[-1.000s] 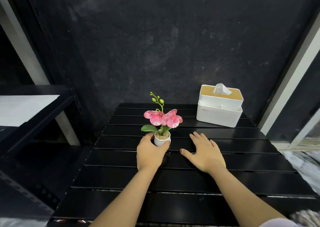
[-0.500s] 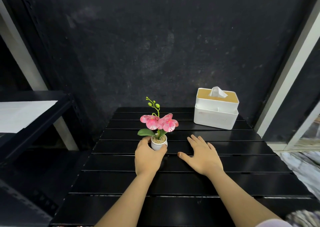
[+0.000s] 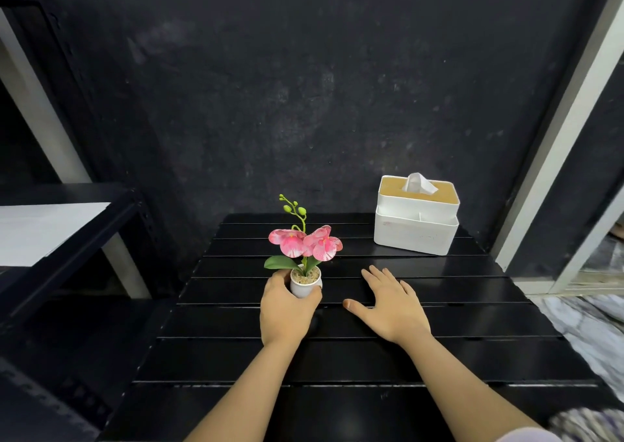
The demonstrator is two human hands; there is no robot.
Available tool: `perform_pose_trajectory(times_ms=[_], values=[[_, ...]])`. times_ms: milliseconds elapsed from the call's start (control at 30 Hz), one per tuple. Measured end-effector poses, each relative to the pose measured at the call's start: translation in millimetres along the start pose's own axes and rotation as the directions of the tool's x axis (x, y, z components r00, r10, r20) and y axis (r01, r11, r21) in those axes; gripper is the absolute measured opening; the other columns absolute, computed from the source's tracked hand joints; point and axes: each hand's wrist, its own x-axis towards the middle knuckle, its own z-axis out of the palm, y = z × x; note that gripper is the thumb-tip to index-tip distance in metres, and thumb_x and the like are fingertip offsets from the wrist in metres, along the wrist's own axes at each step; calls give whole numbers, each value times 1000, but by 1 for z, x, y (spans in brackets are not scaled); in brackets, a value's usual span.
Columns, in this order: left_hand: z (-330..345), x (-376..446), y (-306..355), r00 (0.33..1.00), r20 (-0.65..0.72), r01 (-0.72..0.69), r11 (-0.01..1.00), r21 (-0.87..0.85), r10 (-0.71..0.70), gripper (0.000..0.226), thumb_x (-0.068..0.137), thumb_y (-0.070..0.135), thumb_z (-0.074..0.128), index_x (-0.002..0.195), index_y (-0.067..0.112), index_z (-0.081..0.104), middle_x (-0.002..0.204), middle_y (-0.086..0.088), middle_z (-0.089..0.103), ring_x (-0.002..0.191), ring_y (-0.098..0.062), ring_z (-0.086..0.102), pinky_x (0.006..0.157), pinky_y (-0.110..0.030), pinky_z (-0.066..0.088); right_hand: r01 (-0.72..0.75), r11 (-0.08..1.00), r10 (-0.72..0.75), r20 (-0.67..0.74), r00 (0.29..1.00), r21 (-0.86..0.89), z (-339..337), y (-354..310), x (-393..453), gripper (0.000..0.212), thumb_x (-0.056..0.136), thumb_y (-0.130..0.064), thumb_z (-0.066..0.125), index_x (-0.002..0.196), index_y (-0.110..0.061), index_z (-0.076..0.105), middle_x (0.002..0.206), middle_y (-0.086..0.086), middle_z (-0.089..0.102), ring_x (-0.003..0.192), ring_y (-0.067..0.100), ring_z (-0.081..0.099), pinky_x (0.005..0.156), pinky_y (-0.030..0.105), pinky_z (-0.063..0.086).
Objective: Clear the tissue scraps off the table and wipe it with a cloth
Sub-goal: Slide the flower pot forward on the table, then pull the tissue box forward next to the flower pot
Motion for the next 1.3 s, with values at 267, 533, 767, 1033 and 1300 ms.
perform_pose_trajectory(times_ms=[267,533,767,1033,1300], values=[[-30,-21,-8,989,148,-2,999,51,-6,72,76,22,74,137,12,38,139,-3,41,129,-17,41,102,-26,33,0,984,-16,85,996,176,-41,18,-16,64,86,-38,56,142,-30,27,152,-7,32,140,13,27,116,32,24],[-16,-64,18,826,430,-435,898,72,366,43,82,32,62,115,46,40,105,22,48,104,15,42,82,-2,35,-139,958,143,5,990,249,-104,61,-24,61,84,-31,63,139,-24,37,145,5,44,129,24,44,111,36,33],[63,-19,81,786,533,-410,909,70,314,68,80,37,63,138,28,29,131,3,42,119,-16,48,99,-32,42,-187,931,230,-104,968,314,-121,92,-1,68,81,-29,68,139,-23,34,143,5,46,126,27,47,106,39,37],[127,61,113,845,482,-313,945,96,231,82,73,29,71,140,21,25,138,-11,34,124,-31,43,96,-33,36,-183,891,283,-193,940,415,-116,126,52,78,74,-30,74,137,-17,30,145,9,40,127,29,44,101,38,39],[162,97,108,854,454,-262,964,-43,252,102,69,32,78,146,26,11,144,-9,34,127,-25,41,90,-28,32,-79,858,198,-183,963,508,-107,142,86,92,73,-28,76,142,-27,15,148,5,34,132,27,36,98,35,35]])
